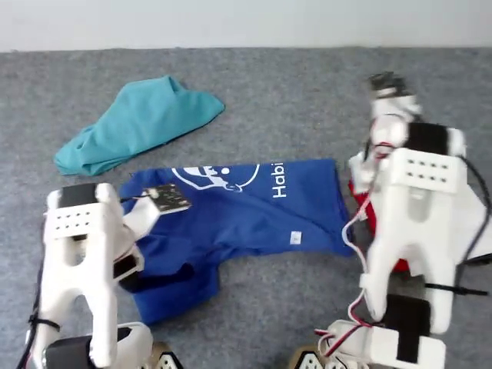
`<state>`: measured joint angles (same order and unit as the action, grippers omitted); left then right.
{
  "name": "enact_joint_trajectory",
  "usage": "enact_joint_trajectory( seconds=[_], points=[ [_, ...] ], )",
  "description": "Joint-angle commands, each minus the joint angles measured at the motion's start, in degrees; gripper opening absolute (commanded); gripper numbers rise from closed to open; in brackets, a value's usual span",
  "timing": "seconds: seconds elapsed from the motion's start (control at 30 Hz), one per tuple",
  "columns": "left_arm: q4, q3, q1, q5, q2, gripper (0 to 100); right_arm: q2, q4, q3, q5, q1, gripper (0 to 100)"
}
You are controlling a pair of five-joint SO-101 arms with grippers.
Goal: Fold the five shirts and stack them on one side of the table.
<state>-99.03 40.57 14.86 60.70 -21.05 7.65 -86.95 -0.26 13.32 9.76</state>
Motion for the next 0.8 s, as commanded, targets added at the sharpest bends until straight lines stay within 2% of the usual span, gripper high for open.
enact_joint_trajectory(
  seconds=[0.0, 0.17, 0.3, 0.53, 0.77],
  points=[
    [-0.97, -0.66, 8.44, 5.36, -1.76, 10, 2.24, 7.52, -1.05, -2.64, 2.51, 21.0],
    [-1.23, -2.15, 19.78, 13.01, -1.76, 10, -3.30, 13.23, 2.02, -0.09, -5.58, 20.9],
    [-1.32, -2.24, 22.15, 13.71, -1.76, 10, -10.86, 18.15, 0.62, 0.00, -10.95, 20.9],
    [-1.32, -2.24, 19.87, 12.84, -1.23, 10, -20.44, 18.68, -1.49, 0.35, -17.36, 20.9],
    [1.41, -4.44, 6.68, -3.78, -1.41, 11, -26.59, 19.03, -1.23, 0.53, -19.91, 20.9]
  ],
)
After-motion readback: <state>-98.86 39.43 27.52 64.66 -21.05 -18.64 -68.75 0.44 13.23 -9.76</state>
